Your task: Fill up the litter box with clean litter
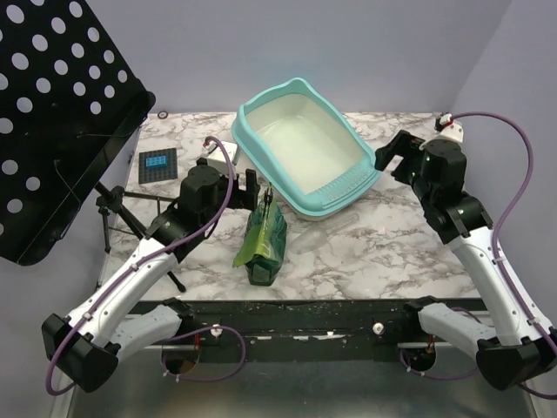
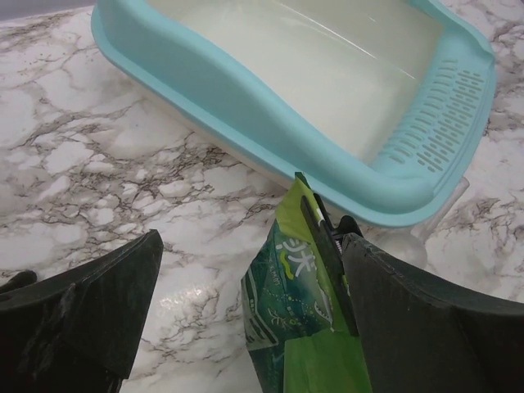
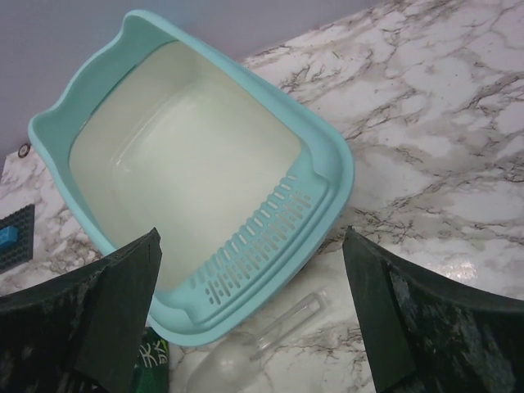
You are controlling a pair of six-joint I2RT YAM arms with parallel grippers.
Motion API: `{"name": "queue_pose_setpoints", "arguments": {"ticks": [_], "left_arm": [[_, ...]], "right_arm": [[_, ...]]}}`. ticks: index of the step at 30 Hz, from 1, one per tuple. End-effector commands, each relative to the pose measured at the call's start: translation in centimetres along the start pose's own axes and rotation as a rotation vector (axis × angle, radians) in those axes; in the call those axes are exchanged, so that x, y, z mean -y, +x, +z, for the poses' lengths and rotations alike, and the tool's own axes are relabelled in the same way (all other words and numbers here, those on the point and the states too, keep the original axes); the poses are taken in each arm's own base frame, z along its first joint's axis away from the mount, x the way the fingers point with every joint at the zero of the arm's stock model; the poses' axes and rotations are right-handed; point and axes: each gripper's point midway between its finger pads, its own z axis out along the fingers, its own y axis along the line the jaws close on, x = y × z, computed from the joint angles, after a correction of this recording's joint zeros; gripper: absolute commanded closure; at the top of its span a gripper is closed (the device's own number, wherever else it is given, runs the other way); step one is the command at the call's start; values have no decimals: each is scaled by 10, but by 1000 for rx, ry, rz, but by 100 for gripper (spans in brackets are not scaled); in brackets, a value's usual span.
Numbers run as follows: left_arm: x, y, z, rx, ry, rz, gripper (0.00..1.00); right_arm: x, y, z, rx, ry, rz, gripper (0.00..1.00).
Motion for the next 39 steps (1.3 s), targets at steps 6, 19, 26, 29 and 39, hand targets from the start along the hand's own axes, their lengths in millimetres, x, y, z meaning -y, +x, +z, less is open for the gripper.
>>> {"name": "queue_pose_setpoints", "arguments": {"ticks": [6,19,26,29,39], "left_arm": [[0,-8,-15,8,-2,2,1],[26,11,-55,-146,130,-68,1],[49,43,-64,-249,204,-104,1],[51,51,-60,-263,171,-91,1],[46,89,-40,-352,-6,35,5]], "right_arm": [[6,17,-2,-21,-8,-37,0],[-21,44,-5,-153,-147,-178,1],[-33,53,-6,-186,-181,-206,1],[-34,60,-6,-201,-188,-210,1],[-30,83,-9,-245,-194,-219,1]]}}
